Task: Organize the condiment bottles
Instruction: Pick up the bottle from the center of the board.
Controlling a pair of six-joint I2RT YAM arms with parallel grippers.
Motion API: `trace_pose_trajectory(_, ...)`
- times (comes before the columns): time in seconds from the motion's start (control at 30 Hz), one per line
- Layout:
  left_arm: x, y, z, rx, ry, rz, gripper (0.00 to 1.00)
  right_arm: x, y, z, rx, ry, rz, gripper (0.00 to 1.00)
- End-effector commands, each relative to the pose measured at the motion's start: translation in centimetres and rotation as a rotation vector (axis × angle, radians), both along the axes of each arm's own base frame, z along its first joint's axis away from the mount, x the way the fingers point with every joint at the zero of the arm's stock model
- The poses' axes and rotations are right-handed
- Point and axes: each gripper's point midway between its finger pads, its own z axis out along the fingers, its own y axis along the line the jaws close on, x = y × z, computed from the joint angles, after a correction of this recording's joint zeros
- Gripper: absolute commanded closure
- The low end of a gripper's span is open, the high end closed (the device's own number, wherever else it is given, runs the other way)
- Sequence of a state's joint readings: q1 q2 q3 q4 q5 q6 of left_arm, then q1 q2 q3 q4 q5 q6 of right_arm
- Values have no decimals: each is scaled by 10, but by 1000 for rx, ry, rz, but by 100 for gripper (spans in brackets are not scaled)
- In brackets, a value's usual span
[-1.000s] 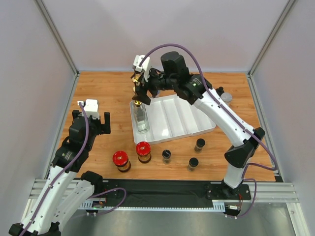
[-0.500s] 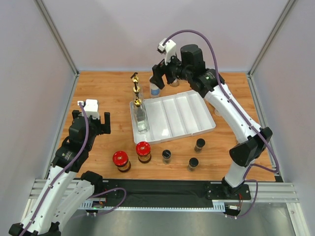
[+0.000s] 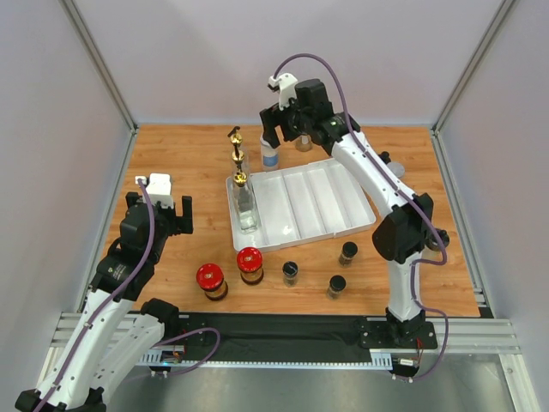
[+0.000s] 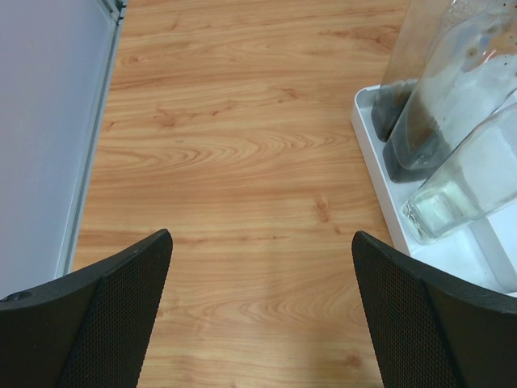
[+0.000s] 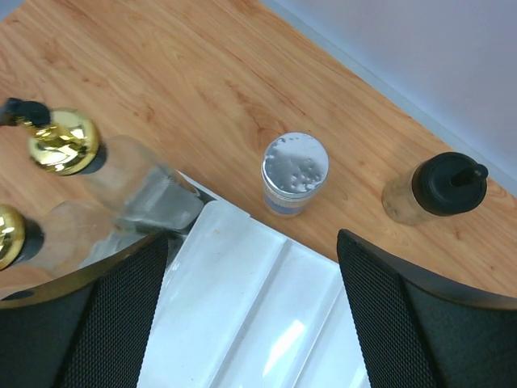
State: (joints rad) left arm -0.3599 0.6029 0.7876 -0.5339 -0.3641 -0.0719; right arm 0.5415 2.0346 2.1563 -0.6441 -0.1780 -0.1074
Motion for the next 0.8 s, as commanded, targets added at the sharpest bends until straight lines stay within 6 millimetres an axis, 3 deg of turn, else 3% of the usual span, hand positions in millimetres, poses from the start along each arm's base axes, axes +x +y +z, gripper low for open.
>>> trace_pose_trajectory(0.0, 3, -3, 4, -1, -24, -17, 0, 22, -6, 3, -7, -29, -95, 12)
trace_pose_trajectory(0.13, 3, -3, 3, 1, -21, -17, 0, 39, -4, -30, -37, 11, -117, 12)
trace_pose_trajectory(0.37, 4, -3, 1, 6, -14, -16, 0, 61, 0, -69, -46, 58, -131, 12)
trace_pose_trajectory(0.77, 7, -4, -3, 14, 3, -15, 0, 84, 14, -107, -37, 67, -129, 12)
